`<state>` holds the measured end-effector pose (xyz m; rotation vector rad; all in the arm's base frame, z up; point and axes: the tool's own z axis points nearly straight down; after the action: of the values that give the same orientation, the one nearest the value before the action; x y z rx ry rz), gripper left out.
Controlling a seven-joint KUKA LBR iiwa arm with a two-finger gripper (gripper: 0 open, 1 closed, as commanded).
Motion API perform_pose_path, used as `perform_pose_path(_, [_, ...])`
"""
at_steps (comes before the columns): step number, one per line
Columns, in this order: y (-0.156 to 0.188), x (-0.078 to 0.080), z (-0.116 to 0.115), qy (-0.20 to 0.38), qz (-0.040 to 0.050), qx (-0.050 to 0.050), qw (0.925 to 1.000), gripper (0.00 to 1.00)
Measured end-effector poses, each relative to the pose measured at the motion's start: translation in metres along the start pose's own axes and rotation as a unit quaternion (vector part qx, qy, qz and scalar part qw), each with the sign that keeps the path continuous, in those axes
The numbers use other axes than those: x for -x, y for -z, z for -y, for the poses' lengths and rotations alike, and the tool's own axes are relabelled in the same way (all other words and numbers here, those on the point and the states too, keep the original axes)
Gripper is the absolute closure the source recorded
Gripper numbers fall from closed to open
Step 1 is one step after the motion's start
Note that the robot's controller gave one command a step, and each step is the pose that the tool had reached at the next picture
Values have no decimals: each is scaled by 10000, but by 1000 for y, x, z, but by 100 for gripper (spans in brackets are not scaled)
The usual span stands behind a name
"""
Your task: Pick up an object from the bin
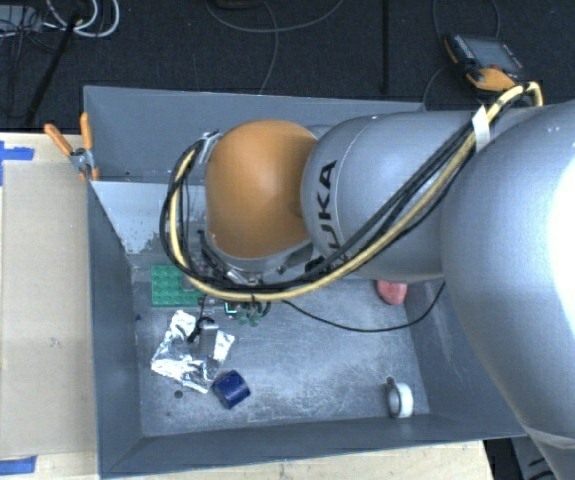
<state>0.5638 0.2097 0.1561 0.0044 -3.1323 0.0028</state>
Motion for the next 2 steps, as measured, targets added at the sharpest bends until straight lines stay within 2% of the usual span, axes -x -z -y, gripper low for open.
perform_pose_path(1, [-87, -51, 39, 1758, 30, 11, 9844, 0])
perform_pose_path(2, [-85, 6, -12, 1191, 70, 20, 9929, 0])
